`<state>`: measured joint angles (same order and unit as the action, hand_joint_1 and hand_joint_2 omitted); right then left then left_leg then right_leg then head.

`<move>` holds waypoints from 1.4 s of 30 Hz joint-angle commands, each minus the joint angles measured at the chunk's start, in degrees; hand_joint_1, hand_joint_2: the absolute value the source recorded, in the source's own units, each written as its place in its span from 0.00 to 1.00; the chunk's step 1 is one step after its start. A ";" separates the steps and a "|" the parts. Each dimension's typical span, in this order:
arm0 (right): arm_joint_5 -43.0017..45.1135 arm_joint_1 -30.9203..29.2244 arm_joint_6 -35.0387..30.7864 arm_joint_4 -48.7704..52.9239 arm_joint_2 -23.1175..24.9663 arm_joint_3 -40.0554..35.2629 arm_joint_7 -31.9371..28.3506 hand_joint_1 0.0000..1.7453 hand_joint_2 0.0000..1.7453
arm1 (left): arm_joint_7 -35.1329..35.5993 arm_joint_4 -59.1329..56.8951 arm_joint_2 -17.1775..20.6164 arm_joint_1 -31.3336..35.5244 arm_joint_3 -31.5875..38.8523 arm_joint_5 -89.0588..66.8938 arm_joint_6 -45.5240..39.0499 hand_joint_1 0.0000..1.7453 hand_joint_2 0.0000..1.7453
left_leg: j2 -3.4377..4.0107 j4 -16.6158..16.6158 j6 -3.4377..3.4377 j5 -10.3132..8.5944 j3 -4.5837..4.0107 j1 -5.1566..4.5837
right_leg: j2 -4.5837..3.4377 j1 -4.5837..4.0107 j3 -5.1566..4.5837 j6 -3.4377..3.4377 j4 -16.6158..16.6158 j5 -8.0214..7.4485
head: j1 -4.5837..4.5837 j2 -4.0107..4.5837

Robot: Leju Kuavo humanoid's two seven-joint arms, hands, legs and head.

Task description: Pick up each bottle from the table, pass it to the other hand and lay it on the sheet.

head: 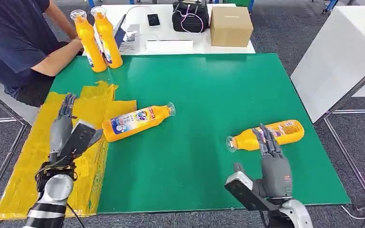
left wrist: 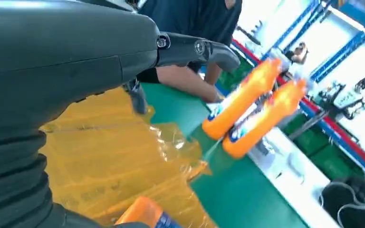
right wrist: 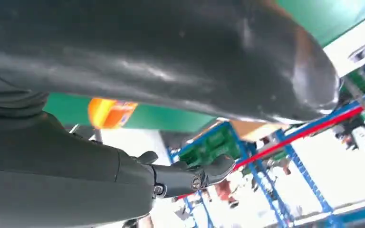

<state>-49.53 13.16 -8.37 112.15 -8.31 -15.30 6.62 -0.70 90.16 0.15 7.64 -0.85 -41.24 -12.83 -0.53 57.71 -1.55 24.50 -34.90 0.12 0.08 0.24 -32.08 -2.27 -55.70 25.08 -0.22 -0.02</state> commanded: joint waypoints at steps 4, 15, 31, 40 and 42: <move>7.95 9.30 6.73 2.53 -8.70 18.95 -1.27 0.00 1.00 | -4.01 15.86 -4.67 -10.22 -0.12 37.99 7.99 0.00 0.00 | -0.11 0.05 0.02 0.08 0.26 0.05 | 0.14 -0.03 0.35 -0.03 -0.01 0.15 | -0.02 0.00; 4.69 8.93 11.93 -3.86 -12.44 24.59 -2.82 0.00 1.00 | -2.50 14.69 -2.66 -10.88 -4.45 43.41 9.93 0.00 0.00 | -0.04 -0.04 0.03 -0.01 0.18 -0.07 | 0.04 0.09 0.23 0.01 0.05 0.00 | 0.00 0.00; 2.73 -2.37 14.13 -19.61 -16.94 23.41 -3.45 0.00 1.00 | -1.21 11.92 -2.07 -9.31 -7.99 47.46 12.00 0.00 0.00 | 0.25 -0.08 0.02 -0.01 0.42 0.04 | -0.23 -0.04 0.44 -0.05 0.18 -0.13 | -0.02 0.00; 2.80 -1.35 14.21 -18.36 -16.74 23.36 -3.42 0.00 1.00 | -1.23 12.16 -1.82 -9.40 -7.88 47.55 11.92 0.00 0.00 | 0.01 -0.06 -0.04 -0.09 0.37 -0.04 | -0.02 0.07 0.39 -0.12 0.09 -0.10 | -0.02 0.00; 2.79 -2.67 14.32 -19.63 -17.03 22.96 -3.48 0.00 1.00 | -0.65 11.97 -1.88 -9.23 -8.17 48.81 12.20 0.00 0.00 | 0.01 -0.05 -0.08 -0.11 0.29 -0.07 | -0.01 0.10 0.30 -0.15 0.06 -0.12 | 0.00 0.00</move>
<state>-46.88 13.96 5.40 98.62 -25.33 9.25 3.56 -2.16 105.57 -2.89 -3.56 -7.17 6.34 -0.85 -0.56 57.71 -1.69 24.37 -34.76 0.01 0.08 0.38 -31.95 -2.46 -55.73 24.94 -0.22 -0.02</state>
